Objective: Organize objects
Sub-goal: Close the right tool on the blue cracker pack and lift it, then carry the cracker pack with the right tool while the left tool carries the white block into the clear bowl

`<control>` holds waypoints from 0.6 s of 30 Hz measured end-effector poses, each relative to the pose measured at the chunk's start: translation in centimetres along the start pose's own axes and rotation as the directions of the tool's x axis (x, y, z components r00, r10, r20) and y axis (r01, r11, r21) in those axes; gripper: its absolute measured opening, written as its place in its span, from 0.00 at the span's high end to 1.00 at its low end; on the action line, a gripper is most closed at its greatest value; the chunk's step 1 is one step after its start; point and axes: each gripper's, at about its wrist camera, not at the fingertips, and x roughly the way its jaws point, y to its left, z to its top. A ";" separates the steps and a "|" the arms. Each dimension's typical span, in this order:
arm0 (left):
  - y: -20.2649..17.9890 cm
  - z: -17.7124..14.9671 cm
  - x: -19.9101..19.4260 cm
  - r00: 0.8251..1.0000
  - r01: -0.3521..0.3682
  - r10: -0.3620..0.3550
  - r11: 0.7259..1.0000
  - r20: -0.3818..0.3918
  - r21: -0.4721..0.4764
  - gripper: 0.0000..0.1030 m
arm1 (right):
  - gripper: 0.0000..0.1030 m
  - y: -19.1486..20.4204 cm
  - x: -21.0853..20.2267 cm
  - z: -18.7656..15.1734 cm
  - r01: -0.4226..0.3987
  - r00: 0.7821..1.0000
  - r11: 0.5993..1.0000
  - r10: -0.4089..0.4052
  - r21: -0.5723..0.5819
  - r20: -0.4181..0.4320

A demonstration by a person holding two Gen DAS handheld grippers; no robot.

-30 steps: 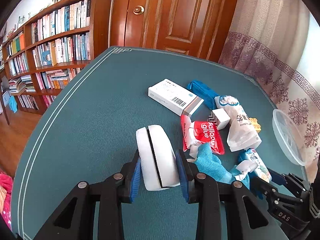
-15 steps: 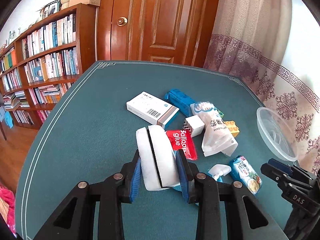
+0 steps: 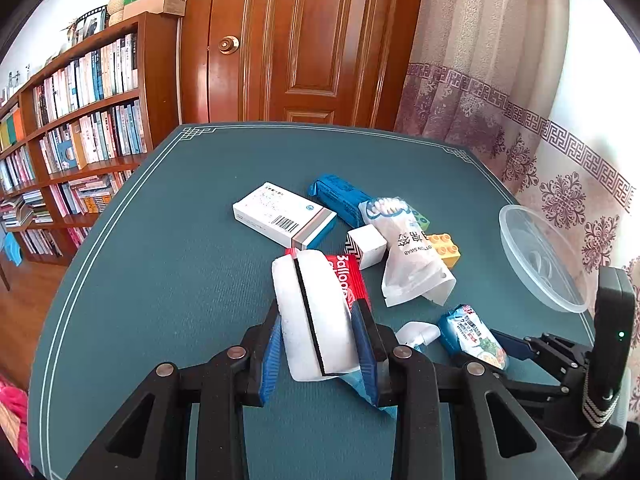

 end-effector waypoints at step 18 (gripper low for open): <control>-2.8 0.7 -0.3 0.999 0.032 -0.033 0.997 0.013 0.063 0.66 | 0.59 -2.7 -5.4 1.1 -0.013 0.990 0.996 0.001 0.085 0.138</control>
